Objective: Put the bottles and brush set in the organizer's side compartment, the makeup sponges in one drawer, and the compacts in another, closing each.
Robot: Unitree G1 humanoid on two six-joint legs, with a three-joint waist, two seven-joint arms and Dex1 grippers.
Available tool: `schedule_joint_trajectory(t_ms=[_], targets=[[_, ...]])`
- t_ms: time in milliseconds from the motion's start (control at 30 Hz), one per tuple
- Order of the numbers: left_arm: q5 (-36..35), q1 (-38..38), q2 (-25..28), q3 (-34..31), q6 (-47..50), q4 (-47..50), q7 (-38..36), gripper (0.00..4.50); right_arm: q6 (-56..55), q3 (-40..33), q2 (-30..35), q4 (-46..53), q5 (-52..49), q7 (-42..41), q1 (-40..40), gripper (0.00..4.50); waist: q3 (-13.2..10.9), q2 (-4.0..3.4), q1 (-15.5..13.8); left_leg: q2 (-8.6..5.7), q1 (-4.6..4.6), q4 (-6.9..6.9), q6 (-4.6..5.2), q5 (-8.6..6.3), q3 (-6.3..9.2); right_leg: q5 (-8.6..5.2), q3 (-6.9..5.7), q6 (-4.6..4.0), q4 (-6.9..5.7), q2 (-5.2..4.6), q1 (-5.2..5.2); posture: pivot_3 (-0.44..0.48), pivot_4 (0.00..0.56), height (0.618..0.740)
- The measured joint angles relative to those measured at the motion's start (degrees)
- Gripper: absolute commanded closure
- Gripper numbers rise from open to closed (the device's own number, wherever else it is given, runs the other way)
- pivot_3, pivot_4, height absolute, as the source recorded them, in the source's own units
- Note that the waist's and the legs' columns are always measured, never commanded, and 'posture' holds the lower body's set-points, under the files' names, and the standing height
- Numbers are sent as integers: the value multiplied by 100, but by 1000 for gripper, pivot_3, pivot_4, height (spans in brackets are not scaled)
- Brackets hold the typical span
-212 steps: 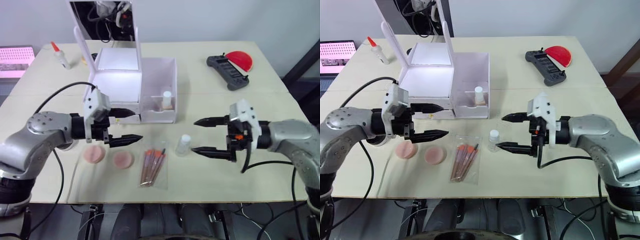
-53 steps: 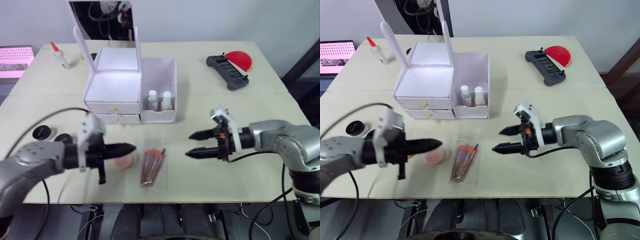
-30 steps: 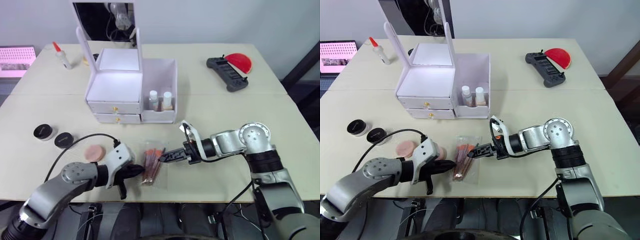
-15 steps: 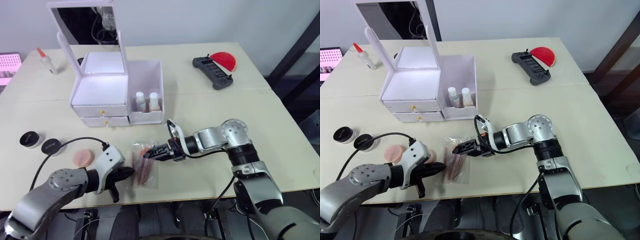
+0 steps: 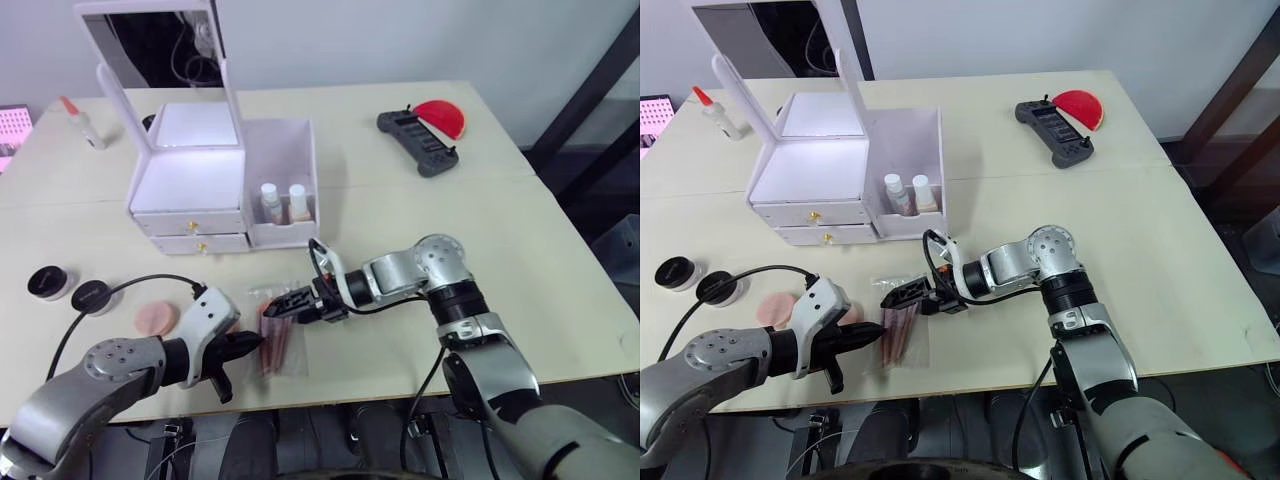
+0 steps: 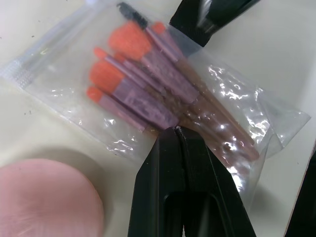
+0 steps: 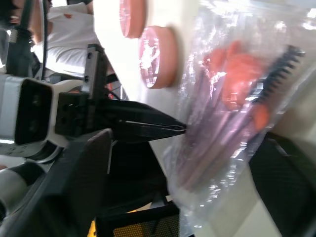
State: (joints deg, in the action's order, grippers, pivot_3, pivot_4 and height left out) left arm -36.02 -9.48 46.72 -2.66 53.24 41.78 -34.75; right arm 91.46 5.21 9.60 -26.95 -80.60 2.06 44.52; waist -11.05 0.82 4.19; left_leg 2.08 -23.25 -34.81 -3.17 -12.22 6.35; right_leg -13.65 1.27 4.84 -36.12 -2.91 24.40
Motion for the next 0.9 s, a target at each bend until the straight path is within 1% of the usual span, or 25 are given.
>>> schedule_joint_trajectory(t_ms=[167,200,367,467,567,667,767,833,900], targets=[[-33,-132,-3,-120,-50,23,-14,4500,69,-106,-193,-2,159,54,-61,4391,0,-1,1,7,-6,1,1,-1,-1,2,4,-4,1,8,8,0,150,740],[-72,-195,-6,-198,-70,20,-26,4500,75,-121,-199,67,158,46,-48,4454,1,2,2,14,-5,0,1,-1,-1,3,4,-6,3,15,8,0,150,740],[-242,-453,-48,-642,-241,2,-258,4500,71,-238,-168,229,219,36,-157,4454,-1,-2,-17,21,-9,-5,0,-2,-1,11,3,-19,7,20,13,0,150,740],[-601,-447,-209,-1035,-401,4,-468,4500,73,-225,-65,628,240,-107,-298,4454,-4,-8,-26,20,-23,-8,-1,-2,-2,11,2,-18,17,17,18,0,150,740],[-1043,-418,-241,-1441,-433,4,-601,4500,50,-274,289,1262,302,-460,-352,4454,-9,-14,-30,19,-37,-8,-1,-2,-7,11,2,-18,21,15,26,0,150,740],[-1660,-353,-249,-1904,-461,6,-663,4500,-302,-431,849,2342,429,-1337,-365,4454,-12,-17,-35,20,-40,-2,-1,-2,-7,7,2,-12,20,18,31,0,150,740],[-2117,-384,-192,-2295,-475,16,-746,4500,-982,-639,1413,3286,590,-2638,-358,4454,-15,-20,-33,21,-38,1,0,-2,-7,2,2,-4,20,20,32,0,150,740],[-2225,-421,-186,-2479,-523,16,-739,4500,-1457,-585,1835,3671,891,-3519,-280,4454,-18,-25,-23,21,-38,0,0,-3,-11,1,3,-4,21,19,33,0,150,740],[-2256,-454,-248,-2741,-628,-6,-648,4500,-2072,-344,2307,3795,1429,-4500,117,4454,-37,-39,-13,21,-37,-6,-1,-3,-22,5,8,-8,20,14,40,0,150,740]])
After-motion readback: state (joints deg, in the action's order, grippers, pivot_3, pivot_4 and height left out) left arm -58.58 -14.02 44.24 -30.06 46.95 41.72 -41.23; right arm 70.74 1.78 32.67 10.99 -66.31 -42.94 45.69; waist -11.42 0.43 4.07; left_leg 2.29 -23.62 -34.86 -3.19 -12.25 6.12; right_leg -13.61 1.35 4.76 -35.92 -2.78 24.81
